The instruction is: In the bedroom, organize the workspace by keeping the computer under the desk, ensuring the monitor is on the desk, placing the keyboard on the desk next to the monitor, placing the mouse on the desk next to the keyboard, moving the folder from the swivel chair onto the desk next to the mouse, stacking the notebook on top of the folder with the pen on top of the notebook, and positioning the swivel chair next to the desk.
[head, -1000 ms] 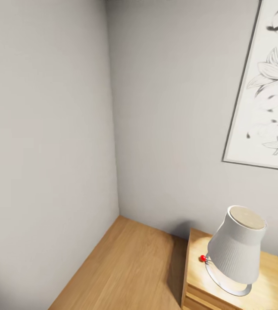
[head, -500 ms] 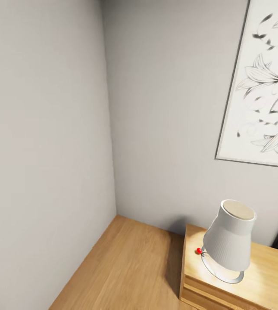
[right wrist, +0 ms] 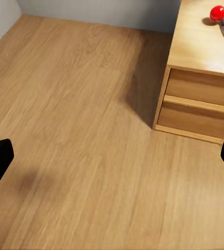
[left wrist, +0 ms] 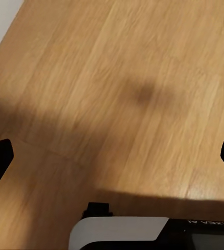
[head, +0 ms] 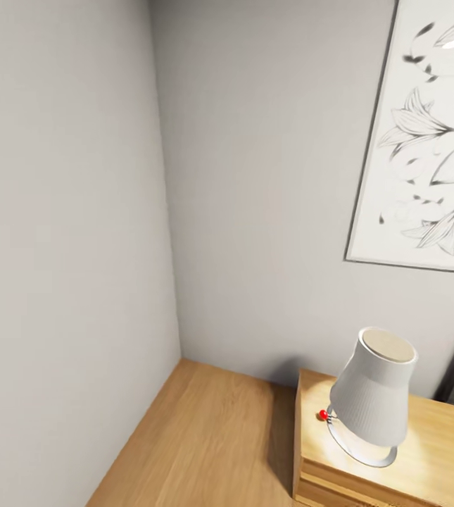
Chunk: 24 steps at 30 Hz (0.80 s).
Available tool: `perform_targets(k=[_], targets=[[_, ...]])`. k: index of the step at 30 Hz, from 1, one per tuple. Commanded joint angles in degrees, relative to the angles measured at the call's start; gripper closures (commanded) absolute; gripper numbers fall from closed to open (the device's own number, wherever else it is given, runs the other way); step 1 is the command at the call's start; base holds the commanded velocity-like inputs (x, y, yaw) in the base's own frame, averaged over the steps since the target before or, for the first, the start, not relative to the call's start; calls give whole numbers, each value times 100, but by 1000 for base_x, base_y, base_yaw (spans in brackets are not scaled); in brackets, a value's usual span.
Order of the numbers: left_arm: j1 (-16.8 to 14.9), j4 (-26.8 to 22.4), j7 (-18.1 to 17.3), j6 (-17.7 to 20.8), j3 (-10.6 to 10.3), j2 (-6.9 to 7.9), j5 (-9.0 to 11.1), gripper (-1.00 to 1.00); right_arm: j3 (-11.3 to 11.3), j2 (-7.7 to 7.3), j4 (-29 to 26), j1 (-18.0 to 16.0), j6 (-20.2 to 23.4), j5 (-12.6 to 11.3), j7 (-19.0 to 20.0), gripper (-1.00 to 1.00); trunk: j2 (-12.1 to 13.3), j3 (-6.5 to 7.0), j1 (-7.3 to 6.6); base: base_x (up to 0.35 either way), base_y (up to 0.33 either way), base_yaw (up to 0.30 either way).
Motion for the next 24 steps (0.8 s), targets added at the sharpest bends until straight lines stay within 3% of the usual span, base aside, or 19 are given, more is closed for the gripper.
perform_targets(k=[1, 15, 24], targets=[[0, -3, -4, -13, 0, -1, 38, -100, 1, 0, 5, -5, -17, 8, -20, -100, -4, -7, 1, 60, 43, -257], [0, -2, -4, -15, 6, -2, 41, -100, 10, 0, 26, -5, 27, 12, 35, -100, -4, -7, 1, 8, 6, -275], [0, -2, -4, -9, 7, -1, 42, -100, 24, 6, 29, -7, 153, 27, 48, -100, -4, -8, 1, -245, 75, -295]])
